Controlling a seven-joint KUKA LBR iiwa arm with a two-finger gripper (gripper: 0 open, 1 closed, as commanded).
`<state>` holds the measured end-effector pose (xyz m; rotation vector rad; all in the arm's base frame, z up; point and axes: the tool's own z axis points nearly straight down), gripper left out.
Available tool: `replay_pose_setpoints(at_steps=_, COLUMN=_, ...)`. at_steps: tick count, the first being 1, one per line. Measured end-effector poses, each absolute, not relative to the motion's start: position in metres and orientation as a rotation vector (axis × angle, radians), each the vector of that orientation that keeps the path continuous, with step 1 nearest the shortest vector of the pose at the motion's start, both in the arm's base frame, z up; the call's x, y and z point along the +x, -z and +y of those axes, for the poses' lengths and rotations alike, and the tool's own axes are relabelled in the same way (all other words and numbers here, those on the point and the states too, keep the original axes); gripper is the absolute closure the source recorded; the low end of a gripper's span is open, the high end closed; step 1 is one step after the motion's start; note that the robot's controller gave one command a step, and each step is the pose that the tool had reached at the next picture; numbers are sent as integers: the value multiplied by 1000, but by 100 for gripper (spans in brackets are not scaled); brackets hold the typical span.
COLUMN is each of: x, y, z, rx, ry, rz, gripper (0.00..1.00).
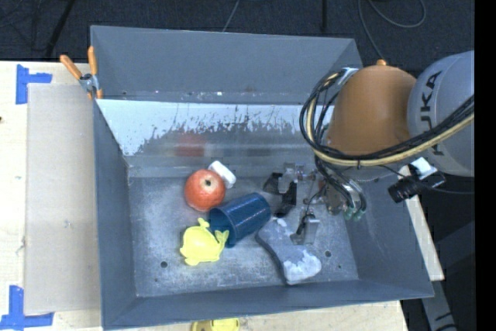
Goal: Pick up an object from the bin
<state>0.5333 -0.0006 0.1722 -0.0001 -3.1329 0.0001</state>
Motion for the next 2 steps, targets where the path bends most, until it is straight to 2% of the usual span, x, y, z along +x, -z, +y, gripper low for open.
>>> replay_pose_setpoints(at_steps=1, x=535, y=-177, z=-1, rx=0, ry=0, rz=-3140, gripper=0)
replay_pose_setpoints(at_steps=2, x=541, y=-138, z=10, rx=32, ry=-1, rz=-3150, gripper=0)
